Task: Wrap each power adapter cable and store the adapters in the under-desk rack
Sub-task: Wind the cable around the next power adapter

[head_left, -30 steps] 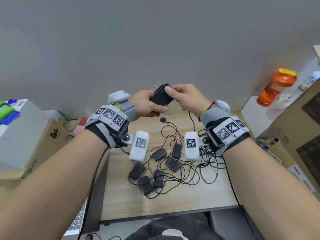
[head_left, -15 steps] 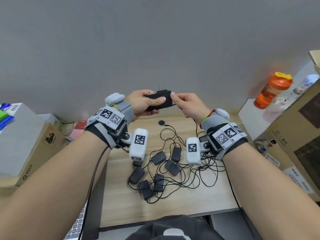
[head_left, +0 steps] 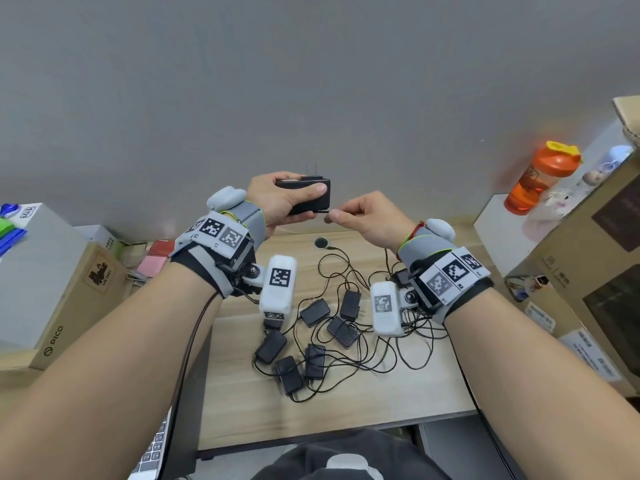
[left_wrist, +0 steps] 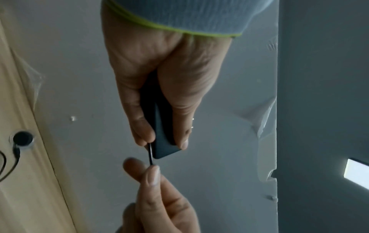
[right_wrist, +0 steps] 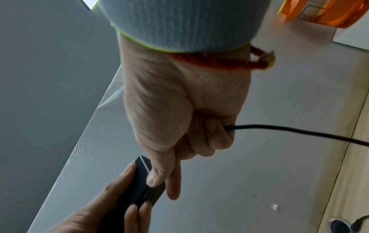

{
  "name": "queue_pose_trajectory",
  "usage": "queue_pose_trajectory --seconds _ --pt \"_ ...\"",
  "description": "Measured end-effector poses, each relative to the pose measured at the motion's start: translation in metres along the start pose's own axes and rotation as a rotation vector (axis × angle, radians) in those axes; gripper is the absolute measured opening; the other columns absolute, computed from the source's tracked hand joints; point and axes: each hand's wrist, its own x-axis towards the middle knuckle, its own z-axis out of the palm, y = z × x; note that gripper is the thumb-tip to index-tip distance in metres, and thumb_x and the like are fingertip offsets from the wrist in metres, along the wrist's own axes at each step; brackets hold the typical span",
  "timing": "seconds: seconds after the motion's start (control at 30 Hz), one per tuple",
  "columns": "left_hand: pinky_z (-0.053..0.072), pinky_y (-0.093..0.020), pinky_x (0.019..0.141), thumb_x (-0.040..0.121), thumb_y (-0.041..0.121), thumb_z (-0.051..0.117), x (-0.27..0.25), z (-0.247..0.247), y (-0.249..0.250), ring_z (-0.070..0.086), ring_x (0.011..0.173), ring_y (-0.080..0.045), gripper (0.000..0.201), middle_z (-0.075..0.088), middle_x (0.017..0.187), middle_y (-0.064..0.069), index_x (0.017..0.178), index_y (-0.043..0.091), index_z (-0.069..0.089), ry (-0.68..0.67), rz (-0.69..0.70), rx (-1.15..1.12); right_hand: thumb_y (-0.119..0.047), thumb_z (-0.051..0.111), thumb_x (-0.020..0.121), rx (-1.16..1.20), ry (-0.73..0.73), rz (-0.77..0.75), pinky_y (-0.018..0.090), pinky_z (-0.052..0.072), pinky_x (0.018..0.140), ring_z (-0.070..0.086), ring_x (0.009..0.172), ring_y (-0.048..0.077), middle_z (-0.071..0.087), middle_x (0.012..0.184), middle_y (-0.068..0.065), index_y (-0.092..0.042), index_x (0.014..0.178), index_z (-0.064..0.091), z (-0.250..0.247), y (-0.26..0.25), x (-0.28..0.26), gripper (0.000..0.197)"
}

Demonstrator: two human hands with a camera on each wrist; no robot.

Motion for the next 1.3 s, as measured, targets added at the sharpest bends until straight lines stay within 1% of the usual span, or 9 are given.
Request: queue_pose_trajectory --seconds 0.1,0.3,0.47,0.73,0.9,1.03,1.13,1.2,1.3 --pt "0.06 -0.029 0.06 0.069 0.01 0.087 -0.002 -0.005 -0.003 0.073 0.082 -0.028 0.035 0.068 0.102 -0.012 0.098 0.007 0.068 0.036 0.021 0.116 -0.033 0.067 0.092 0.007 0.03 0.011 0.024 0.024 0.052 0.025 0.05 0.008 0.033 0.056 -0.004 -0.015 0.086 0.077 -0.008 -0.002 -0.005 0.022" --pt "0.062 -0.037 0.061 0.068 0.007 0.087 -0.009 -0.004 -0.013 0.071 0.074 -0.027 0.036 0.067 0.097 -0.013 0.098 0.006 0.068 -0.01 -0.026 0.312 -0.029 0.074 0.086 0.021 0.089 -0.034 0.016 0.028 0.048 0.03 0.048 0.003 0.042 0.055 -0.004 -0.014 0.073 0.072 -0.024 -0.012 -0.005 0.02" --pt "0.062 -0.04 0.066 0.07 0.007 0.086 -0.019 0.009 -0.016 0.072 0.083 -0.03 0.033 0.067 0.099 -0.015 0.099 0.005 0.069 -0.123 -0.042 0.379 -0.028 0.076 0.084 0.048 0.103 -0.078 0.017 0.033 0.053 0.038 0.057 0.009 0.05 0.064 0.004 -0.016 0.068 0.066 -0.03 -0.018 -0.002 0.022" --pt "0.055 -0.022 0.048 0.07 0.015 0.087 -0.02 0.015 -0.019 0.065 0.051 -0.02 0.033 0.069 0.084 -0.014 0.094 0.005 0.068 -0.115 -0.072 0.412 -0.024 0.076 0.084 0.119 0.114 -0.119 0.015 0.036 0.057 0.039 0.058 0.008 0.048 0.066 0.006 -0.017 0.069 0.064 -0.029 -0.022 0.002 0.021" --pt "0.053 -0.02 0.048 0.069 0.015 0.088 -0.021 0.012 -0.018 0.066 0.052 -0.02 0.042 0.069 0.095 -0.018 0.103 0.003 0.068 -0.165 -0.076 0.381 -0.03 0.077 0.083 0.099 0.147 -0.081 0.025 0.038 0.062 0.041 0.063 0.013 0.05 0.068 0.007 -0.013 0.07 0.065 -0.031 -0.014 0.005 0.024" --pt "0.051 -0.02 0.047 0.07 0.013 0.086 -0.027 0.015 -0.012 0.065 0.052 -0.02 0.044 0.068 0.092 -0.017 0.108 0.001 0.065 -0.257 -0.051 0.385 -0.04 0.077 0.081 0.094 0.167 -0.041 0.03 0.038 0.066 0.044 0.066 0.015 0.053 0.07 0.005 -0.007 0.074 0.066 -0.03 -0.002 0.008 0.035" --pt "0.05 -0.02 0.048 0.071 0.013 0.085 -0.03 0.018 -0.008 0.064 0.053 -0.021 0.037 0.068 0.086 -0.015 0.101 0.005 0.066 -0.298 -0.027 0.376 -0.035 0.073 0.086 0.109 0.151 -0.033 0.023 0.035 0.058 0.039 0.058 0.009 0.048 0.064 0.001 -0.008 0.074 0.066 -0.028 0.0 0.006 0.031" --pt "0.05 -0.02 0.048 0.072 0.013 0.084 -0.032 0.019 -0.006 0.063 0.052 -0.021 0.031 0.068 0.082 -0.014 0.097 0.008 0.066 -0.301 0.0 0.351 -0.031 0.068 0.091 0.138 0.15 -0.039 0.016 0.03 0.05 0.034 0.047 0.002 0.046 0.053 -0.01 -0.013 0.071 0.064 -0.025 0.0 0.003 0.027" --pt "0.049 -0.02 0.047 0.076 0.01 0.081 -0.033 0.023 -0.005 0.06 0.048 -0.019 0.025 0.065 0.076 -0.012 0.094 0.004 0.065 -0.269 0.042 0.299 -0.023 0.059 0.098 0.167 0.139 -0.027 0.01 0.027 0.047 0.034 0.041 0.0 0.042 0.042 -0.016 -0.013 0.067 0.06 -0.018 0.003 -0.001 0.032"
